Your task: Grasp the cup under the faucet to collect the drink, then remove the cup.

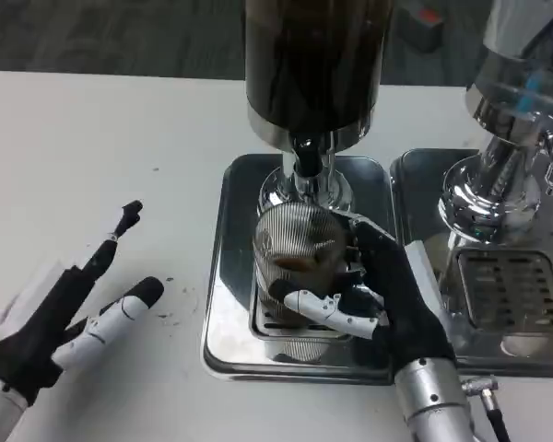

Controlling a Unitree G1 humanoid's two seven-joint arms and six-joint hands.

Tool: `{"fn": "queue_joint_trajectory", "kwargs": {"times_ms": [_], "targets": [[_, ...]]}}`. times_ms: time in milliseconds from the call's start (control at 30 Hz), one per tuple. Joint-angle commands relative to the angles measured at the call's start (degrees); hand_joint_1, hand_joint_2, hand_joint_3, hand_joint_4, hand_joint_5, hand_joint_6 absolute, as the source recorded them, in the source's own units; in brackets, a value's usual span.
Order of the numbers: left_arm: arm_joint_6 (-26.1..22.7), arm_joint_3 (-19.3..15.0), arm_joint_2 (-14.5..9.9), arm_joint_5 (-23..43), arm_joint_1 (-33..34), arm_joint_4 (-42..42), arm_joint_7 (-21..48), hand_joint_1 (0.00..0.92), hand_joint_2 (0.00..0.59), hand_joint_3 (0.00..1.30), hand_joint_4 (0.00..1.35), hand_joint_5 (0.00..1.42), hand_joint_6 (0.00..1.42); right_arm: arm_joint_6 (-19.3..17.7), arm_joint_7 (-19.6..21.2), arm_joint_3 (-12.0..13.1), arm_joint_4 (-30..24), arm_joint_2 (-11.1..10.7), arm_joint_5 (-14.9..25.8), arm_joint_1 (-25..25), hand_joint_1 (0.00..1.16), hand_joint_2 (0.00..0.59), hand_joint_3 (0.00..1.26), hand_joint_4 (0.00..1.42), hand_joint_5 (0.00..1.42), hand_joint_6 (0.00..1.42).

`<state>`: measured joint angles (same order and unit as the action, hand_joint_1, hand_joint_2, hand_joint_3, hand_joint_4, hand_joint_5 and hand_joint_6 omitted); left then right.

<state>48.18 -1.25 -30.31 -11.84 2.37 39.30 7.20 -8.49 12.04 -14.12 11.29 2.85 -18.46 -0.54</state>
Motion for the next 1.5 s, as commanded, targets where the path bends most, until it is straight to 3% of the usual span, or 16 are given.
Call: {"fn": "queue_joint_trajectory", "kwargs": {"times_ms": [33,567,1000,1333,1500], "targets": [[-0.4,0.18,0.41,0.02,-0.57,-0.55,-0.23,0.0,0.169,0.0,0.0,0.01,0.0,-1.41,1.6,1.07,0.66,1.14,1.14,-0.22,0.99,0.209,0.45,0.61,0.66,0.77],[-0.41,0.7,0.87,0.13,0.39,0.5,0.2,0.0,0.167,0.0,0.0,0.01,0.0,-2.72,3.71,1.41,-3.35,1.29,0.55,-1.6,1.01,0.201,0.48,0.63,0.73,0.89],[-0.05,1.11,1.05,-0.33,1.16,1.15,0.23,0.0,0.171,0.0,0.0,0.01,0.0,-2.58,6.91,1.41,-8.29,0.9,-2.73,-4.64,1.04,0.206,0.51,0.64,0.76,0.97],[0.08,1.42,0.83,-0.37,1.74,1.69,0.53,0.0,0.175,0.0,0.0,0.01,0.0,-2.33,6.37,1.32,-8.37,0.23,-3.87,-6.37,1.03,0.205,0.51,0.64,0.78,0.99],[0.32,1.91,0.18,-1.55,1.73,1.18,-0.25,0.0,0.173,0.0,0.0,0.01,0.0,-2.42,6.23,1.23,-11.04,-0.12,-4.35,-8.27,1.03,0.198,0.51,0.64,0.78,0.99]]}}
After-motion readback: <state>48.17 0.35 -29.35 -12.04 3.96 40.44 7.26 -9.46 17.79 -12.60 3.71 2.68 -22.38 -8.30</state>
